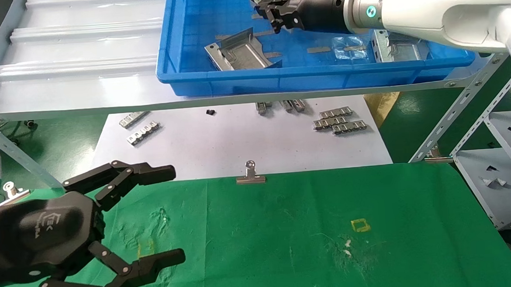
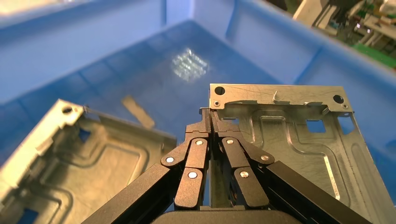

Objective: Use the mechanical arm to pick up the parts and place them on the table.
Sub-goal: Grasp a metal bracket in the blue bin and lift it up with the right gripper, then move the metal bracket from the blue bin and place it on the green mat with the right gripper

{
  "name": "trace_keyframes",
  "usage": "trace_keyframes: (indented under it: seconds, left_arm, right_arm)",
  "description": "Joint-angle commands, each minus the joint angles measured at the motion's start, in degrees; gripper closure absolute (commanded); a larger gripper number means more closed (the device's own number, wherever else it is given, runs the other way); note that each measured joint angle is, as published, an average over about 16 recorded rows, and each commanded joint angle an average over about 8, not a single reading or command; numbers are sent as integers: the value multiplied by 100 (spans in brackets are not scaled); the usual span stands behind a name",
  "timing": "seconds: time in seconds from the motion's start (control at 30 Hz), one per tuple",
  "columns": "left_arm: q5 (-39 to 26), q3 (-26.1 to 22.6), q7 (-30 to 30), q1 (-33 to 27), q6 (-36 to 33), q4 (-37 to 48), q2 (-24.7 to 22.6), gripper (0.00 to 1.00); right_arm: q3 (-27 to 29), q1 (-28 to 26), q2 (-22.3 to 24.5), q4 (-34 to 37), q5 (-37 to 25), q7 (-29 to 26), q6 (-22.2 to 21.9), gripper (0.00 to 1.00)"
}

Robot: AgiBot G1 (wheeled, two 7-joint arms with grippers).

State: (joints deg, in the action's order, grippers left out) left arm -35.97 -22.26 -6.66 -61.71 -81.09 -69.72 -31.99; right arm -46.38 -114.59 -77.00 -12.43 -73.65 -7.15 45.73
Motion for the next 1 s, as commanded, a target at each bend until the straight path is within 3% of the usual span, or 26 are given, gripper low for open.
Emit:
trace_keyframes:
  seconds: [0.03, 0.17, 0.47, 0.6, 0.77, 1.0]
  left_arm:
    - [0, 0, 0, 0, 0, 0, 0, 0]
    - [0, 0, 0, 0, 0, 0, 0, 0]
    - [0, 0, 0, 0, 0, 0, 0, 0]
    - [0, 0, 0, 0, 0, 0, 0, 0]
    - [0, 0, 0, 0, 0, 0, 0, 0]
    - [0, 0, 0, 0, 0, 0, 0, 0]
  right_arm:
    - [13, -70, 4, 13, 86, 59, 22, 100]
    - [58, -300, 193, 88, 218, 363, 702, 100]
    - [1, -755, 974, 130, 302, 1040, 3323, 100]
    - [-137, -926, 1257, 71, 198, 1223, 4199, 100]
    - [-437, -915, 1660, -526, 278, 1253, 4631, 100]
    - [-1219, -526, 2691, -2436, 1193, 653, 4639, 100]
